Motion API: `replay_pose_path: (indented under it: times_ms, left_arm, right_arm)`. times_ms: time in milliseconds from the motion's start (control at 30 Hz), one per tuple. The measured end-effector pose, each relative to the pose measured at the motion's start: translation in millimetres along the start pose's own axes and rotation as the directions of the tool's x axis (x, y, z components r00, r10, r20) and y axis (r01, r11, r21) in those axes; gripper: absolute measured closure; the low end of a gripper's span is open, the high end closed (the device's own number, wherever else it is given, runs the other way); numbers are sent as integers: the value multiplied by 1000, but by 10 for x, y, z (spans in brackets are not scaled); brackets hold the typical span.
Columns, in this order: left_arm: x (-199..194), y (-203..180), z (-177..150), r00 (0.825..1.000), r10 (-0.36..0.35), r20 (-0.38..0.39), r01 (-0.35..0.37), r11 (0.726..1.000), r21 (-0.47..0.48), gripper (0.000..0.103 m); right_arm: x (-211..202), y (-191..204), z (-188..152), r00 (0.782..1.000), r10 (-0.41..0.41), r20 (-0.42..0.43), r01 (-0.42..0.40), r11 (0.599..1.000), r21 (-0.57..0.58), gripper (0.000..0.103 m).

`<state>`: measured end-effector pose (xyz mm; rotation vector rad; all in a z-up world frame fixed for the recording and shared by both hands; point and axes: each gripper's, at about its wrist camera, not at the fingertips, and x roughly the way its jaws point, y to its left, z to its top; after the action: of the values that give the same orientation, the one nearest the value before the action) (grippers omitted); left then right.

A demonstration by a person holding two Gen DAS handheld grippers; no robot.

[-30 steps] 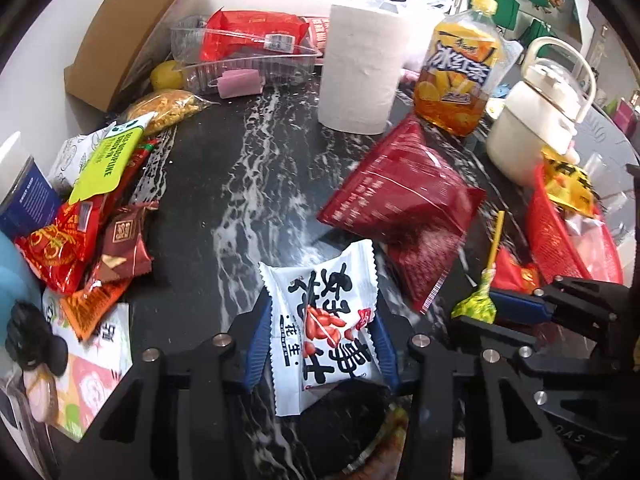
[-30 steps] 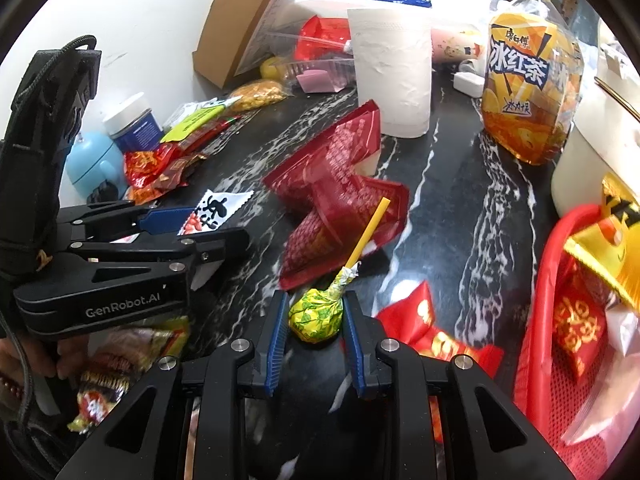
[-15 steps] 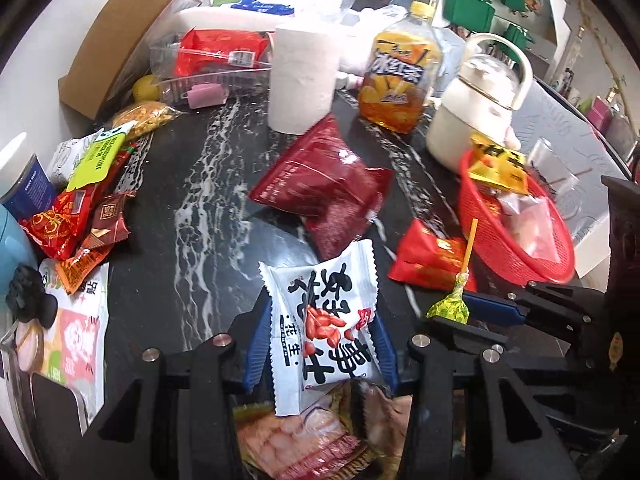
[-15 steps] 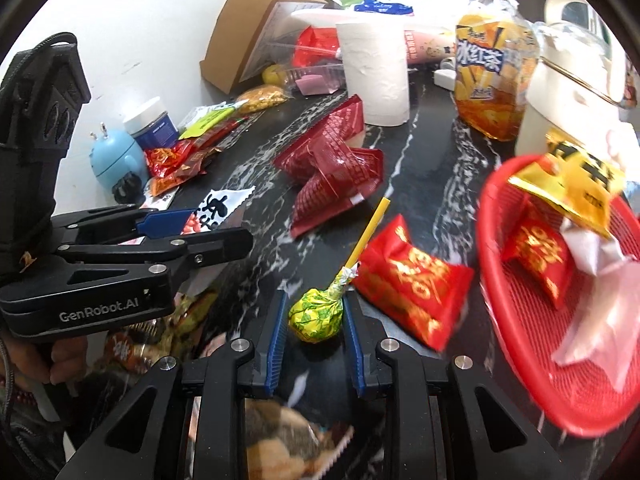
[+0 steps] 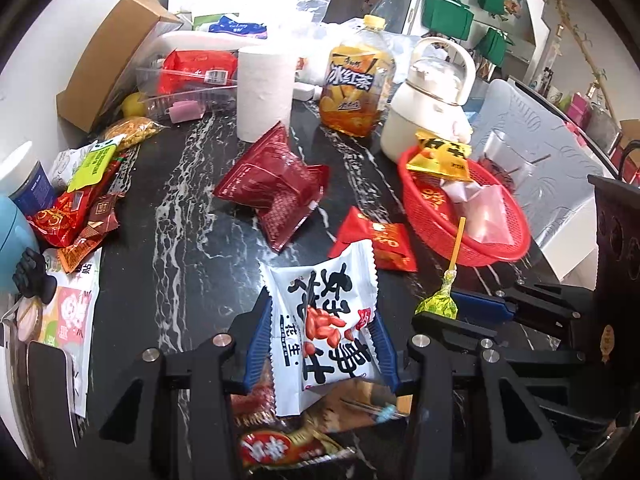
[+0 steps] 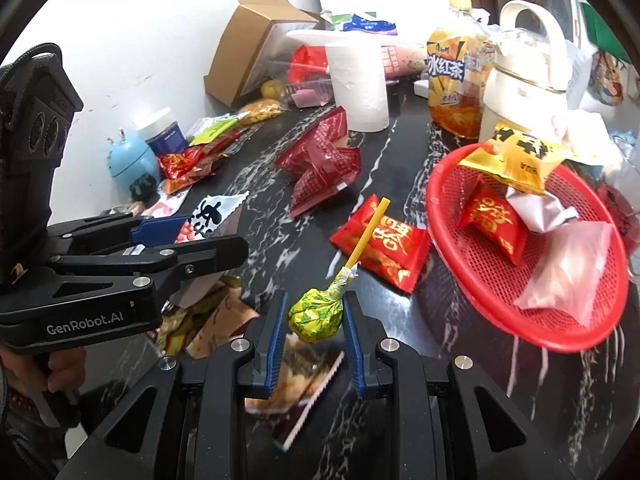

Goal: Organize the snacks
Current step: 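Carry the peanut packet toward the colander while right carries the lollipop there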

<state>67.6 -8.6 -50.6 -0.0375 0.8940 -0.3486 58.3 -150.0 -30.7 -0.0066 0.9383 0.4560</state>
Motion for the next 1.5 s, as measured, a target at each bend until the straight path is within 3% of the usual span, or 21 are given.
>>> replay_pose_path:
  times_ms: [833,1067,1500]
  left_arm:
    - [-220,-814,-245,988,-157,5,155,980,122,58]
    - [-209,-1060,-180,975,-220,-2,218,963,161,59]
    - [-107,-1237,122,974,-226,9,218,951,217,59]
  right_arm:
    - [-805,-105,-501,991,-94,91,87,993,83,76]
    - [-1010,-233,-611,984,-137,115,121,984,134,76]
    - [-1176,-504,-473,970,-188,157,164,974,156,76]
